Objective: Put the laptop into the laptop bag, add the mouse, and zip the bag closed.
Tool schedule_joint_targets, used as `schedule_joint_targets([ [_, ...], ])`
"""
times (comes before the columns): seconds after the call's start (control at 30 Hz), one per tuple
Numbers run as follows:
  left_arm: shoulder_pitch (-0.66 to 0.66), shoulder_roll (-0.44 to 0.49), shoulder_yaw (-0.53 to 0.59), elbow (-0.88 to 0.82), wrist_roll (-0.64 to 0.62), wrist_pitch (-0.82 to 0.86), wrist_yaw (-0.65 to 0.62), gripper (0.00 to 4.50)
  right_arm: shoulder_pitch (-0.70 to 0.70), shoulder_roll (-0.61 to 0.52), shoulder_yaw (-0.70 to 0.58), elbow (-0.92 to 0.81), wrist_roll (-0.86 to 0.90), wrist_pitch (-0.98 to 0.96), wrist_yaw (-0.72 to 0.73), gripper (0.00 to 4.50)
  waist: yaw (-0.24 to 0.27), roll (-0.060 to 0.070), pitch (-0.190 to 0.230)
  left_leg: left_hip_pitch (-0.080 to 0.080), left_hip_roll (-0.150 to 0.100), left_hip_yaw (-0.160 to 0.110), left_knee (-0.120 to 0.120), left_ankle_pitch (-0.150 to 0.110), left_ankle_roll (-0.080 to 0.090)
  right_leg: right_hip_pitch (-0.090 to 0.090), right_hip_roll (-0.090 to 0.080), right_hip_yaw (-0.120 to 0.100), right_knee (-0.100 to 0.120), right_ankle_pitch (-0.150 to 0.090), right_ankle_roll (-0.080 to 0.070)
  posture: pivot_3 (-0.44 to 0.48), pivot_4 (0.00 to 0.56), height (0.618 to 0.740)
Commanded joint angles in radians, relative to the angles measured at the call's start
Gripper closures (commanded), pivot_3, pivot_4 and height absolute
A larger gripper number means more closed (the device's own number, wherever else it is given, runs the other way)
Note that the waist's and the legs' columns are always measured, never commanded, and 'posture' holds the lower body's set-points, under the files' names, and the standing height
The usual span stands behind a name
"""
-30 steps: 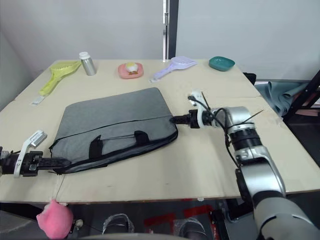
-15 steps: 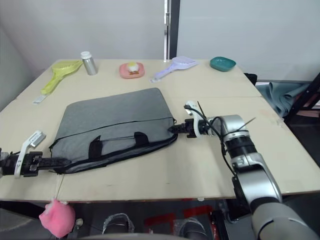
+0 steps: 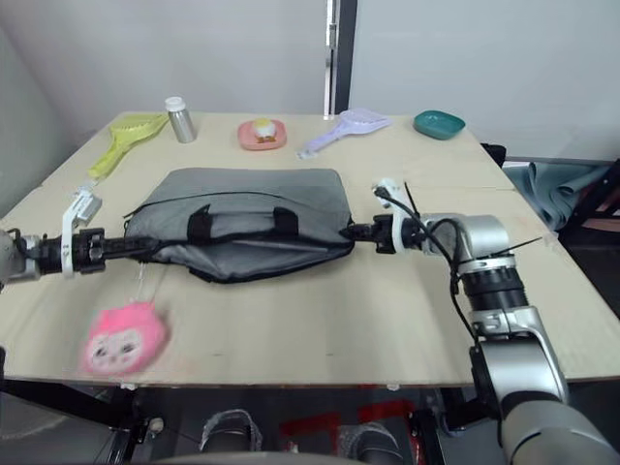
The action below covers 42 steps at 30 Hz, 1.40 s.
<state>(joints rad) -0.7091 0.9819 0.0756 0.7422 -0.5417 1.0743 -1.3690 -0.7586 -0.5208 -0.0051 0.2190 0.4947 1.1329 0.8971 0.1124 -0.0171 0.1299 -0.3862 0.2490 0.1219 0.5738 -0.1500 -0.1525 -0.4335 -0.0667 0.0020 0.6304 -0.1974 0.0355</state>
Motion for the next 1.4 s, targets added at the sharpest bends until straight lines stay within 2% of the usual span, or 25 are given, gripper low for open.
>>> schedule_joint_targets([
  [0.03, -0.028, 0.011, 0.031, 0.054, 0.028, -0.061, 0.002, 4.50, -0.024, -0.004, -0.007, -0.081, 0.035, -0.011, 0.012, 4.47, -0.008, 0.000, 0.000, 0.000, 0.000, 0.000, -0.001, 0.000, 0.000, 0.000, 0.000, -0.001, -0.001, 0.000, 0.000, 0.000, 0.150, 0.740],
  [0.27, 0.042, 0.005, 0.036, 0.158, 0.090, -0.145, 0.029, 4.50, 0.112, -0.012, 0.119, -0.188, -0.021, -0.029, -0.021, 4.47, -0.008, 0.000, 0.000, -0.004, 0.000, -0.002, -0.002, 0.000, 0.000, 0.000, 0.000, -0.004, -0.004, 0.000, -0.001, 0.000, 0.150, 0.740],
  [0.5, 0.085, 0.016, 0.045, 0.193, 0.105, -0.165, 0.017, 4.50, 0.194, -0.044, 0.148, -0.324, -0.004, -0.046, -0.016, 4.47, -0.006, 0.001, 0.001, 0.002, 0.000, -0.002, -0.002, -0.001, -0.001, 0.003, -0.001, -0.003, -0.002, 0.000, -0.001, 0.000, 0.150, 0.740],
  [0.73, 0.128, 0.047, 0.059, 0.235, 0.135, -0.216, 0.032, 4.50, 0.202, -0.040, 0.171, -0.290, -0.038, -0.135, -0.025, 4.47, -0.018, 0.001, 0.001, 0.003, 0.000, -0.002, -0.002, -0.001, -0.001, 0.004, -0.001, -0.002, -0.001, 0.000, -0.001, 0.000, 0.150, 0.740],
  [0.83, 0.126, 0.045, 0.066, 0.229, 0.136, -0.234, 0.038, 4.50, 0.195, -0.049, 0.183, -0.271, -0.034, -0.136, -0.007, 3.50, -0.022, 0.001, 0.001, 0.004, 0.000, -0.002, -0.002, -0.001, -0.001, 0.004, -0.001, -0.002, 0.000, 0.000, -0.001, 0.000, 0.150, 0.740],
  [0.87, 0.117, 0.044, 0.075, 0.232, 0.132, -0.233, 0.045, 3.66, 0.194, -0.054, 0.187, -0.269, -0.034, -0.140, 0.002, 3.10, -0.022, 0.002, 0.001, 0.004, 0.000, -0.002, -0.002, -0.001, -0.001, 0.004, -0.001, -0.001, 0.000, 0.000, -0.001, 0.000, 0.150, 0.740],
  [0.97, 0.103, 0.044, 0.095, 0.233, 0.132, -0.245, 0.058, 2.63, 0.189, -0.075, 0.186, -0.267, -0.026, -0.144, 0.029, 2.12, -0.017, 0.002, 0.001, 0.004, 0.000, -0.002, -0.002, -0.001, -0.001, 0.004, -0.001, -0.002, 0.000, 0.000, 0.000, 0.000, 0.150, 0.740],
  [1.07, 0.125, 0.082, 0.090, 0.158, 0.120, -0.216, -0.013, 1.56, 0.173, -0.124, 0.164, -0.260, -0.025, -0.160, 0.073, 1.03, -0.012, 0.002, 0.001, 0.003, 0.000, -0.002, -0.001, -0.001, -0.001, 0.004, -0.001, -0.002, 0.000, 0.000, 0.000, 0.000, 0.150, 0.740],
  [1.17, 0.139, 0.137, 0.090, 0.136, 0.125, -0.217, -0.064, 1.54, 0.150, -0.172, 0.132, -0.259, -0.011, -0.175, 0.117, 0.03, -0.012, 0.002, 0.001, 0.002, 0.000, -0.002, 0.000, -0.001, -0.001, 0.004, -0.001, -0.002, -0.001, 0.000, 0.000, 0.000, 0.150, 0.740],
  [1.3, 0.167, 0.212, 0.105, 0.077, 0.112, -0.233, -0.133, 1.54, 0.113, -0.213, 0.088, -0.275, 0.021, -0.190, 0.161, 0.03, -0.012, 0.003, 0.002, 0.003, 0.000, -0.002, -0.001, -0.001, 0.000, 0.003, -0.001, -0.002, -0.001, 0.000, 0.000, 0.000, 0.150, 0.740],
  [1.4, 0.259, 0.274, 0.173, -0.034, 0.084, -0.301, -0.189, 1.54, 0.056, -0.172, 0.000, -0.313, 0.120, -0.174, 0.168, 0.03, -0.019, 0.003, 0.002, 0.003, 0.000, -0.002, -0.001, -0.002, 0.000, 0.003, -0.002, -0.001, -0.001, 0.000, 0.000, 0.000, 0.150, 0.740],
])
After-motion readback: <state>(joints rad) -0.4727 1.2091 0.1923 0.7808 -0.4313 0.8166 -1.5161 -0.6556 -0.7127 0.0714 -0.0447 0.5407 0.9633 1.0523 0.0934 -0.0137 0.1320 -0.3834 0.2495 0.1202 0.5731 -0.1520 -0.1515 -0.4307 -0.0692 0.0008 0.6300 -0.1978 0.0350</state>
